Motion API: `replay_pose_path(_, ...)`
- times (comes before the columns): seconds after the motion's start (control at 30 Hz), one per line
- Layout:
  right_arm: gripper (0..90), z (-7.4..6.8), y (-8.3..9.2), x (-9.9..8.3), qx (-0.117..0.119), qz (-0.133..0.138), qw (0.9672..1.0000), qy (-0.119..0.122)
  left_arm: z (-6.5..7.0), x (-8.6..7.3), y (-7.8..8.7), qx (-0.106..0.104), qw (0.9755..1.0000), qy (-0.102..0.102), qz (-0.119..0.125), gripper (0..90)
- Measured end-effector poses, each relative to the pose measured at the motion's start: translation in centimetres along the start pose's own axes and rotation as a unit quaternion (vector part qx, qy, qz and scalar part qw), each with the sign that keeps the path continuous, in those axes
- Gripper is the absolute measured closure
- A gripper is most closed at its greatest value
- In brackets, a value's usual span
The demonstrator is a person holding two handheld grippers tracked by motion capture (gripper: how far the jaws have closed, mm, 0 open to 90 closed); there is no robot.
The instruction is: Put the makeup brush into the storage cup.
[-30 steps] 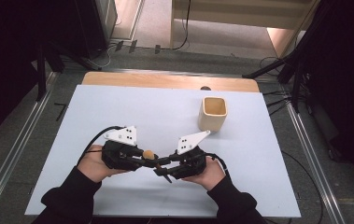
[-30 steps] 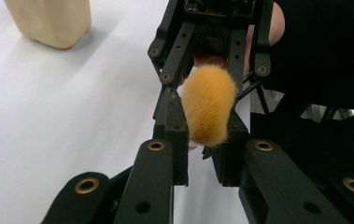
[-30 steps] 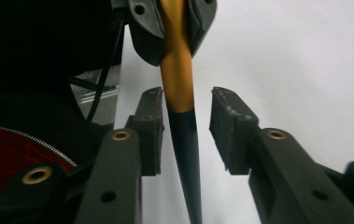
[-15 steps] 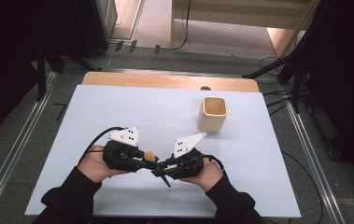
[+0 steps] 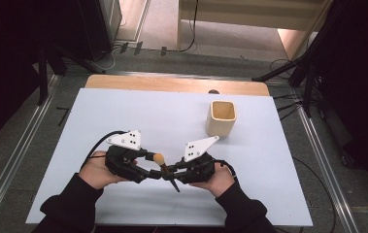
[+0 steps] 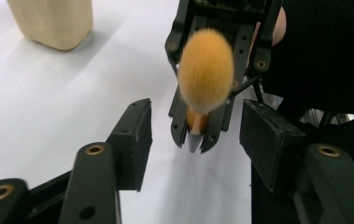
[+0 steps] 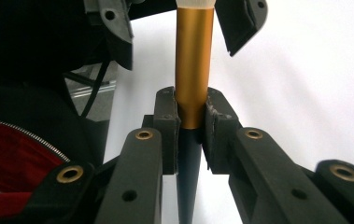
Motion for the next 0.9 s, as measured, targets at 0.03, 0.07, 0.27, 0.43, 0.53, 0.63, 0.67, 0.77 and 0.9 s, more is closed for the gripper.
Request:
replay_pose_path(0.03,79.1,0.1,0.1,0.0,-0.002,0.003,1.0000,0.001,-0.1,0.0,0.0,0.001,1.0000,-0.002,0.004,40.7)
replay_pose_path(0.07,79.1,0.1,0.1,0.0,-0.002,0.003,1.0000,0.001,-0.1,0.0,0.0,0.001,1.0000,-0.002,0.004,39.2)
replay_pose_path(0.27,79.1,0.6,1.5,-0.3,-0.019,0.023,0.9995,-0.013,-0.9,-0.6,0.3,0.014,0.9996,0.003,0.024,33.7)
replay_pose_path(0.43,79.0,0.8,2.4,-0.5,-0.033,0.031,0.9987,-0.022,-1.3,-1.2,0.5,0.022,0.9993,0.005,0.029,31.5)
replay_pose_path(0.53,79.0,1.0,2.7,-0.6,-0.037,0.037,0.9982,-0.029,-1.4,-1.4,0.6,0.026,0.9992,0.006,0.029,30.5)
replay_pose_path(0.63,79.0,1.2,3.2,-0.7,-0.047,0.045,0.9972,-0.037,-1.7,-1.8,0.6,0.035,0.9987,0.006,0.036,29.8)
replay_pose_path(0.67,79.0,1.3,3.3,-0.8,-0.050,0.046,0.9970,-0.038,-1.7,-1.9,0.6,0.038,0.9986,0.008,0.036,29.5)
replay_pose_path(0.77,79.0,1.4,3.8,-0.9,-0.059,0.051,0.9961,-0.041,-1.9,-2.2,0.7,0.045,0.9982,0.005,0.039,28.8)
replay_pose_path(0.9,79.0,1.6,4.4,-1.1,-0.074,0.058,0.9943,-0.049,-2.2,-2.7,0.9,0.056,0.9974,0.011,0.044,28.8)
Point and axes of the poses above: each handheld gripper's, and its own axes: y roughly backward along the jaws, x roughly out of its top, z roughly to its right, the point moved 5 cm from there along -y, roughly forward along the jaws, and after that the axes turned 13 degrees about x, right-handed, at the moved point
